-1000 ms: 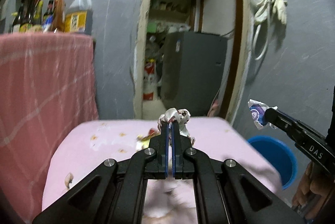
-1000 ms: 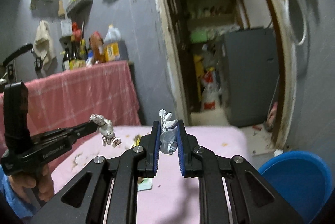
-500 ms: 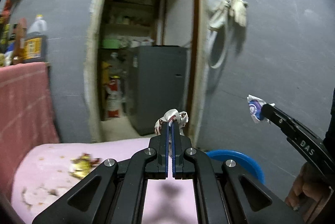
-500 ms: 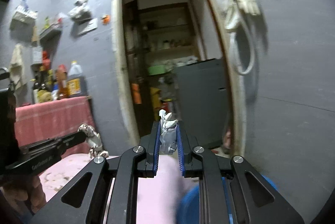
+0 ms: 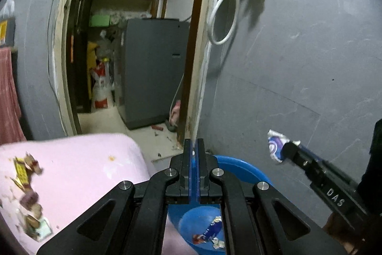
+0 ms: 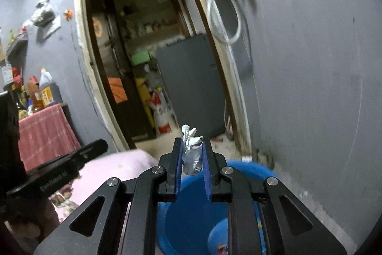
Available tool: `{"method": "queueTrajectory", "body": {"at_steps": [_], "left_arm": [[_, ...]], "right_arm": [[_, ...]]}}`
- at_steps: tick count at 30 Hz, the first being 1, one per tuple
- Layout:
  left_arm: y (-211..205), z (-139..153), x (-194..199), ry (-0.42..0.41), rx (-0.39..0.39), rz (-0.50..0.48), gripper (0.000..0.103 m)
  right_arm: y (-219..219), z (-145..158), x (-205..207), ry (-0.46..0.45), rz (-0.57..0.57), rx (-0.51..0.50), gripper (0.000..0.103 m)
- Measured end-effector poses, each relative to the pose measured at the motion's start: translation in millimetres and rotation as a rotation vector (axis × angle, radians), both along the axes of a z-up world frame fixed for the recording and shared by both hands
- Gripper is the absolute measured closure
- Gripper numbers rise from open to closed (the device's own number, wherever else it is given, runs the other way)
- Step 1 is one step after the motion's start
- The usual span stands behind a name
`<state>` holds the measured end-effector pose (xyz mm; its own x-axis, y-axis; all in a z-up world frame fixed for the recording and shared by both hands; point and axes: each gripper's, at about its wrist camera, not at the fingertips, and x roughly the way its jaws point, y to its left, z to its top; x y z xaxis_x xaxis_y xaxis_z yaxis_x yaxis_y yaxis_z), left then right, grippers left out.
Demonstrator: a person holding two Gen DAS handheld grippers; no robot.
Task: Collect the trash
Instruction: 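Carry both held pieces over the blue bucket and open both tools, then grasp the white-and-red wrapper on the table with the left tool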
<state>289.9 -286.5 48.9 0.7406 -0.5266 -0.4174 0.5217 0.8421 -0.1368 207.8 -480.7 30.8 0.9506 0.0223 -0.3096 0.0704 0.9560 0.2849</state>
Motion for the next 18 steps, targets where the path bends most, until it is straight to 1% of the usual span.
{"method": "queueTrajectory", "body": {"at_steps": [4,8,10,11,12,13,14,16,17,18], "left_arm": [[8.2,-5.8,9.8,0.042,-0.023,0.007,0.103],[13.6,-3.9,7.9,0.04,-0.026,0.004,0.103],[15.3,-6.2,8.0,0.047,-0.034,0.008,0.103],[17.3,-6.5,8.1,0.052,-0.04,0.009,0.102],[20.0,-5.8,8.5,0.054,-0.047,0.012,0.102],[21.4,-5.5,7.9,0.055,-0.047,0.014,0.103],[21.8,-5.0,6.5,0.055,-0.046,0.015,0.102],[25.3,-1.6,4.6,0.056,-0.046,0.02,0.102],[28.0,0.2,3.8,0.057,-0.049,0.022,0.102],[32.3,3.1,3.1,0.061,-0.05,0.026,0.102]], "right_arm": [[-6.3,-17.4,6.6,0.054,0.006,0.023,0.087],[-5.1,-25.5,13.0,0.099,0.017,0.028,0.087],[-2.0,-25.6,14.0,0.109,0.024,0.025,0.085],[-0.4,-25.4,14.1,0.112,0.028,0.018,0.081],[1.2,-24.7,14.5,0.113,0.027,0.01,0.075],[2.0,-24.6,13.9,0.112,0.024,0.004,0.071],[2.4,-23.9,13.8,0.108,0.026,0.004,0.071],[2.5,-22.8,14.1,0.107,0.028,0.007,0.063],[2.5,-22.6,14.1,0.105,0.026,0.008,0.053],[2.1,-22.6,13.4,0.099,0.024,0.011,0.046]]}}
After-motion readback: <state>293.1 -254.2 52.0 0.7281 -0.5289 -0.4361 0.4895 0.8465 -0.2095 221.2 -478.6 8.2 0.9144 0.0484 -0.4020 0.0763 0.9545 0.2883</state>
